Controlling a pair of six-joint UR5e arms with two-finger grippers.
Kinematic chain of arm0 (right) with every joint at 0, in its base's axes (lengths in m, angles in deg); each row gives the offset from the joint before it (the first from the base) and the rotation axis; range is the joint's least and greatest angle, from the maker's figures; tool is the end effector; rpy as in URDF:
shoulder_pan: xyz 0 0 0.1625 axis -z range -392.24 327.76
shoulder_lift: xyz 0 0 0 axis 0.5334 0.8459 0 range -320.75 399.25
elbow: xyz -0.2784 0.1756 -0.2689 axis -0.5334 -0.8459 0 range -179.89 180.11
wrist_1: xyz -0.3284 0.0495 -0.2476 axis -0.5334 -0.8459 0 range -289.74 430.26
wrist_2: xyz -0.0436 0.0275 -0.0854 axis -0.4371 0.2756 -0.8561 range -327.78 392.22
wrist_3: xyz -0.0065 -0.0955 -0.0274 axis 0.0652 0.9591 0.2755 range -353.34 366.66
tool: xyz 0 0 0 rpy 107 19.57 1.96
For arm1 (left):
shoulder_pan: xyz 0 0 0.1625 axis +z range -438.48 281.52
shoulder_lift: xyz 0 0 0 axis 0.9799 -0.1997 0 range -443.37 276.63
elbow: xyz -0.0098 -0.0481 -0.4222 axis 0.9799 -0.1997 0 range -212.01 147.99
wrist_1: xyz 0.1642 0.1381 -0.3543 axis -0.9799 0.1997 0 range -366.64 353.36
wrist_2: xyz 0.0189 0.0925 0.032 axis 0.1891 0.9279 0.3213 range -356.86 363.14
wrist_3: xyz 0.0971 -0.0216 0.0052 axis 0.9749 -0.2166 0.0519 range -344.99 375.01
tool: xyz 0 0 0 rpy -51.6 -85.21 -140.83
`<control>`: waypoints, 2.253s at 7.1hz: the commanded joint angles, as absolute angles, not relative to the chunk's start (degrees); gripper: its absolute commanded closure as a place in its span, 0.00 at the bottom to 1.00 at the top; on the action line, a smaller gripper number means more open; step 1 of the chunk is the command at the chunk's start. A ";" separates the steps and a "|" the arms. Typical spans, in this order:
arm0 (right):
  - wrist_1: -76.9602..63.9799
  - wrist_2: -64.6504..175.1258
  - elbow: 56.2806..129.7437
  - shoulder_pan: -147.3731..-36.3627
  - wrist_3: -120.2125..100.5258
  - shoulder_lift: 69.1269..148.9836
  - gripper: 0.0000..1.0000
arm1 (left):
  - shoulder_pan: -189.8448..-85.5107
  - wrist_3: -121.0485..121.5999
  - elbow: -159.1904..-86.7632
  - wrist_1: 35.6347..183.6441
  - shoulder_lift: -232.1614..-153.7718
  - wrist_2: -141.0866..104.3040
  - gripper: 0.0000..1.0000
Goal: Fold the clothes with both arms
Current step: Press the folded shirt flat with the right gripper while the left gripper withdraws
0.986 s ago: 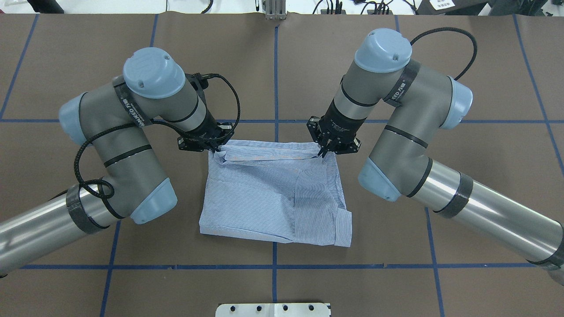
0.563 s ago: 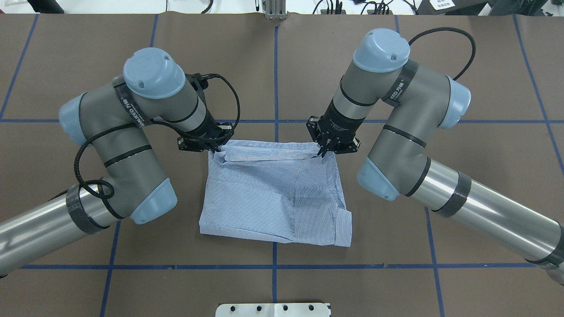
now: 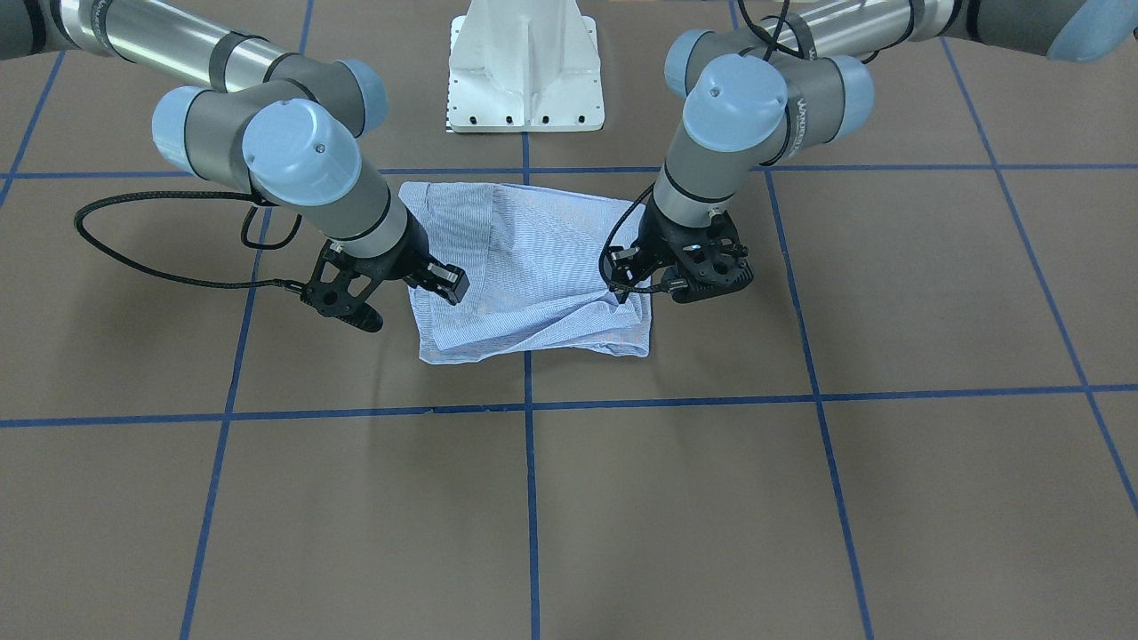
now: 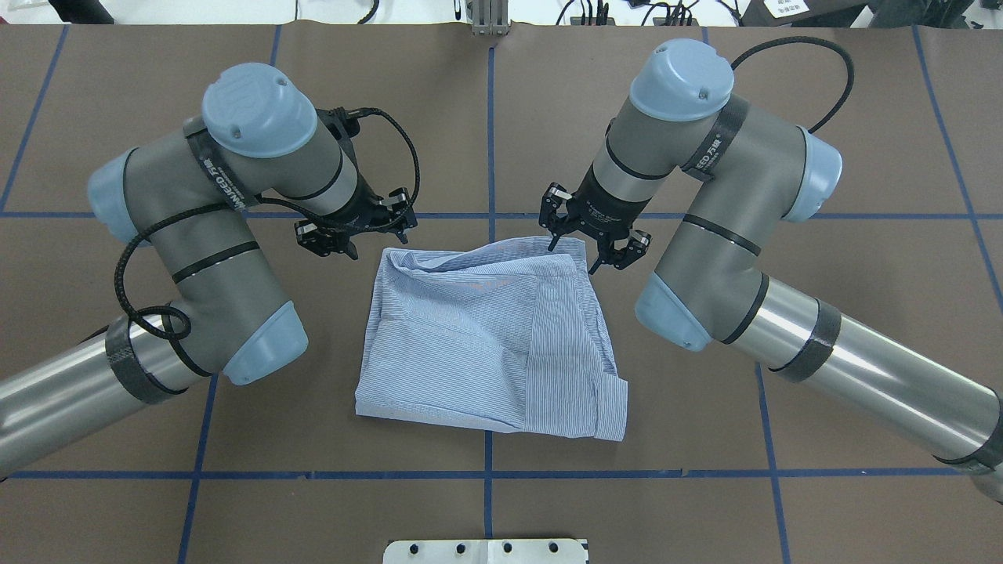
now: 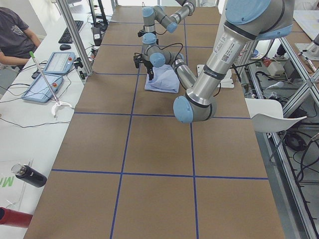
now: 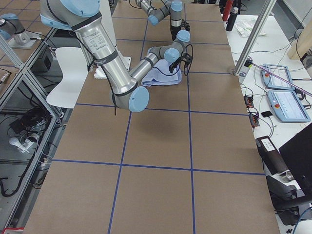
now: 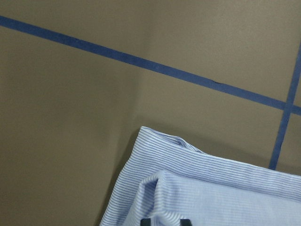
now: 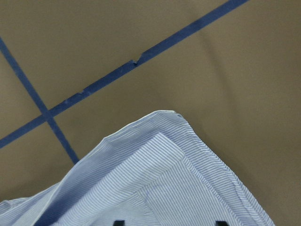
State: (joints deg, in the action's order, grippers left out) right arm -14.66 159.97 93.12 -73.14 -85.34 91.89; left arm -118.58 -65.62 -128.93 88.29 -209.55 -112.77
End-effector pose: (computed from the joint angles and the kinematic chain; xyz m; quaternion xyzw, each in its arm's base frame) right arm -0.4687 -0.5017 0.2304 -0.1596 -0.4441 0.2029 0.8580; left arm 0.4551 -0.5006 0.2234 -0.0201 0.4459 -0.1479 0.8825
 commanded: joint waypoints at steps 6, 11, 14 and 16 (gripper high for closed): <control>-15.26 137.00 97.50 -55.45 -71.78 90.05 0.00 | -126.90 -56.46 -135.54 82.75 -203.44 -112.70 0.00; -7.63 131.10 77.92 -56.14 -64.71 79.87 0.00 | -127.70 -56.45 -135.28 82.66 -203.17 -112.61 0.00; -2.55 130.21 70.01 -60.78 -61.90 75.30 0.00 | -127.79 -56.45 -134.93 82.66 -203.17 -112.52 0.00; 0.12 127.60 66.65 -62.12 -60.67 73.27 0.00 | -127.88 -56.45 -134.84 82.74 -203.17 -112.44 0.00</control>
